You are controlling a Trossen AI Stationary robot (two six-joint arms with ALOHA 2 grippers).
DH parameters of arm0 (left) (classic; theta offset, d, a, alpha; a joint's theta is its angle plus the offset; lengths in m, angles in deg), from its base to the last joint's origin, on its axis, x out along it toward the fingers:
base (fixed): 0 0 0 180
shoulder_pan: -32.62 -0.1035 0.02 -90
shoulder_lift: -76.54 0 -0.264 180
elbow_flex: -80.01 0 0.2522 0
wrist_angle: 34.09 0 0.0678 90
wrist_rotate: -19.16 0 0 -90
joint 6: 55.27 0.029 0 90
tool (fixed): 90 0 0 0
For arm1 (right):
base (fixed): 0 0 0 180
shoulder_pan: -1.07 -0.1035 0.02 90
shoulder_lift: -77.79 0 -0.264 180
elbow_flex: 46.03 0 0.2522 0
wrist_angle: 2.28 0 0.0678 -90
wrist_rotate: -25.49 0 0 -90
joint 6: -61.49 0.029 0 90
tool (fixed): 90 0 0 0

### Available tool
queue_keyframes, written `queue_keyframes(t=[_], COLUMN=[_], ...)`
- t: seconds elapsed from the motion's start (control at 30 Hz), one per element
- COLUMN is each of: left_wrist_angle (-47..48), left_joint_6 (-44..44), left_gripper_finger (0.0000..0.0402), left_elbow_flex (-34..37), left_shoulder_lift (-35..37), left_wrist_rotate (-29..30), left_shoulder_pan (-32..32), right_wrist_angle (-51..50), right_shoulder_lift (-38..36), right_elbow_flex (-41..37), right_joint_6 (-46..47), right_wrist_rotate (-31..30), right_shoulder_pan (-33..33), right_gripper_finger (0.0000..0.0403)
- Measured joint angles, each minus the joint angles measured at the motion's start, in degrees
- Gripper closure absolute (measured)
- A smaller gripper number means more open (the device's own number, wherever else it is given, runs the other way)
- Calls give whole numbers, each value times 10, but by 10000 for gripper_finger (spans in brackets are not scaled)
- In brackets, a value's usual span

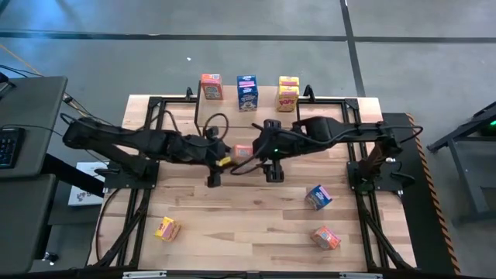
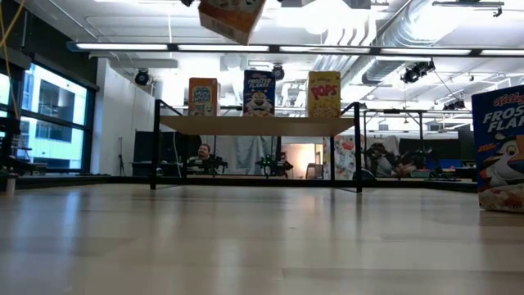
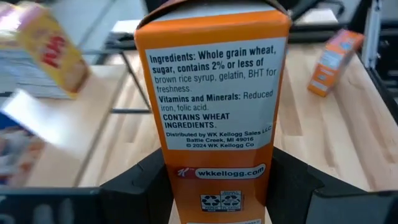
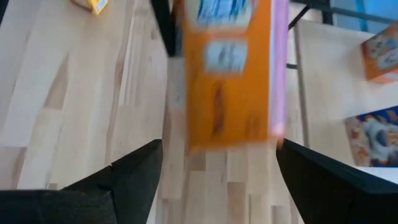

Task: Stack cereal on shelf
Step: Put the left orange cereal box on the shelf aligned with the other orange cereal box

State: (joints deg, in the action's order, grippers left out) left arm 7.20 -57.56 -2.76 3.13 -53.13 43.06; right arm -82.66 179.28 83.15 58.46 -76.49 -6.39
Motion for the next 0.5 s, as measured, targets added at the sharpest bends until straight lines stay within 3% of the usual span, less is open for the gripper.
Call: queue_keyframes(t=[0.3, 0.5], left_wrist_angle=[30, -39], left_joint_6=[26, 39], left_gripper_finger=[214, 214], left_elbow_flex=[1, 95], left_shoulder_lift=[60, 127], left_wrist_rotate=[72, 99], left_shoulder_pan=[-1, -37], right_wrist_angle=[5, -8], right_shoulder_lift=[-60, -101], right_elbow_flex=[0, 0], right_joint_6=[-6, -25], right_wrist_rotate=[-22, -24], right_shoulder_pan=[0, 0], right_gripper_finger=[96, 96])
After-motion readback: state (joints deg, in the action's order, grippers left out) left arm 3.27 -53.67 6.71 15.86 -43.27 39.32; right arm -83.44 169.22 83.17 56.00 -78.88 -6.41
